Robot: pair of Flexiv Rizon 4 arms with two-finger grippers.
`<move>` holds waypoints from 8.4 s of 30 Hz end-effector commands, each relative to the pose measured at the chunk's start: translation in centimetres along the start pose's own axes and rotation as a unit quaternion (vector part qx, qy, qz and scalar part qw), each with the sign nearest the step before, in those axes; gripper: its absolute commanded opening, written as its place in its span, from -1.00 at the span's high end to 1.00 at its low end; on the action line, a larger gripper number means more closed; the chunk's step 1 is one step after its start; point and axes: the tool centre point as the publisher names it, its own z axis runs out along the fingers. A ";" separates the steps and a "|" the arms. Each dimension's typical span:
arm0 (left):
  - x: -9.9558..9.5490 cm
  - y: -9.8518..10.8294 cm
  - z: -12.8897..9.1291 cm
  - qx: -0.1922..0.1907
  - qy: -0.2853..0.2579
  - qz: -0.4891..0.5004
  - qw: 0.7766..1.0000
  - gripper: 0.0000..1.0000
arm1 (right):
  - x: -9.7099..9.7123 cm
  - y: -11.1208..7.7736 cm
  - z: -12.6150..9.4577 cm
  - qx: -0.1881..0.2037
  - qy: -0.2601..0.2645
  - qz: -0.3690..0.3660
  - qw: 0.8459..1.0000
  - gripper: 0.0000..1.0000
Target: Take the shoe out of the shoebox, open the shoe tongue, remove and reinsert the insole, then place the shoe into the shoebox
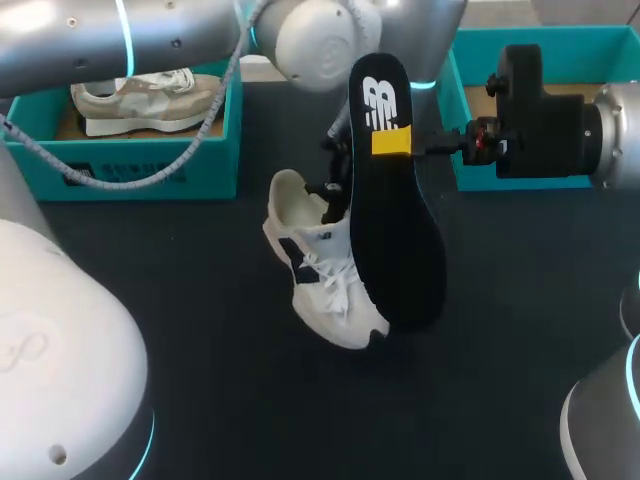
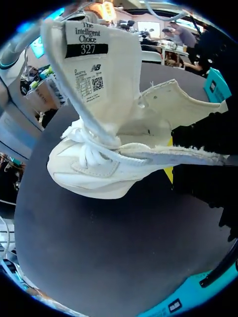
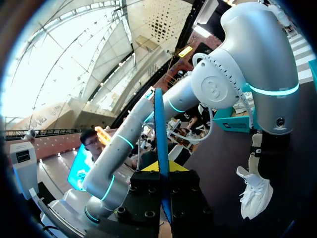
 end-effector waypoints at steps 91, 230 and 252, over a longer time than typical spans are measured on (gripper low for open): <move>9.9 -0.4 -21.3 -0.041 -0.560 0.180 0.808 -1.00 | -13.3 11.0 -6.4 -0.098 -0.151 0.203 0.962 1.00; 12.9 -3.4 -22.0 0.531 -0.507 -0.196 0.650 1.00 | -17.0 7.9 -8.0 0.045 0.001 0.246 0.968 -1.00; 12.8 -3.2 -21.8 0.577 -0.473 -0.215 0.630 1.00 | -17.0 7.9 -8.0 0.045 0.001 0.246 0.968 -1.00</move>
